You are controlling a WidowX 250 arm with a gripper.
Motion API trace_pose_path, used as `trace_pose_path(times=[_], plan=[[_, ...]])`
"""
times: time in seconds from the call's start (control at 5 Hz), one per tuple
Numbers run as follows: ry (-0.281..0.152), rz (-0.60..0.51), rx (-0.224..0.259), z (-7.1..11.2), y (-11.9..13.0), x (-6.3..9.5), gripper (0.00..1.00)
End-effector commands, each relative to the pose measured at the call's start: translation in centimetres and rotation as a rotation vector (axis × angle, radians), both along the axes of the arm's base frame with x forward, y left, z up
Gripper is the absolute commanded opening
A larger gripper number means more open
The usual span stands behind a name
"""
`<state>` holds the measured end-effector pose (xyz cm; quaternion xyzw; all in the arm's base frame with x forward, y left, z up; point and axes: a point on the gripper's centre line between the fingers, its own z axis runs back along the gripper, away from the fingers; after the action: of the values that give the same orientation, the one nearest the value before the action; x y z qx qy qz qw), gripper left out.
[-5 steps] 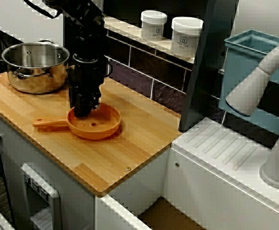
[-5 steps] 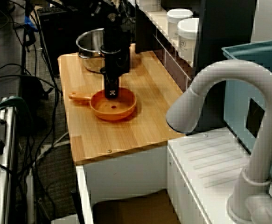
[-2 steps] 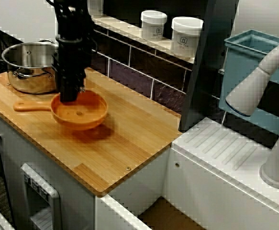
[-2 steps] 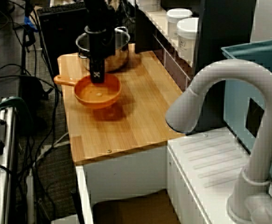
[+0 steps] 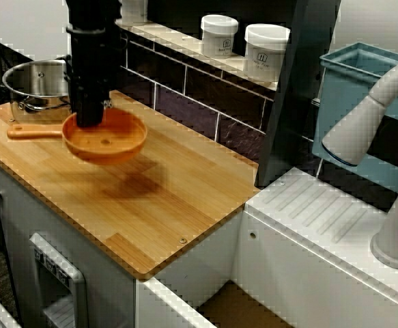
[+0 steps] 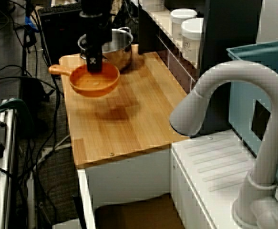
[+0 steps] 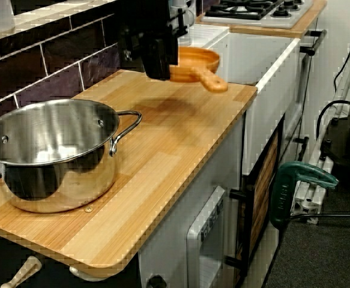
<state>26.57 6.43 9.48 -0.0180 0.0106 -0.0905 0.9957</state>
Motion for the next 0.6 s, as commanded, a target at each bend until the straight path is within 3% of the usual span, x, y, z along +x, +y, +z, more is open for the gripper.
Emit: trace_pose_path(times=[0.0, 0.4], plan=[[-0.078, -0.025, -0.013, 3.8, 0.8, 0.4, 0.00], [-0.084, -0.036, -0.045, 5.8, 1.0, 1.1, 0.00]])
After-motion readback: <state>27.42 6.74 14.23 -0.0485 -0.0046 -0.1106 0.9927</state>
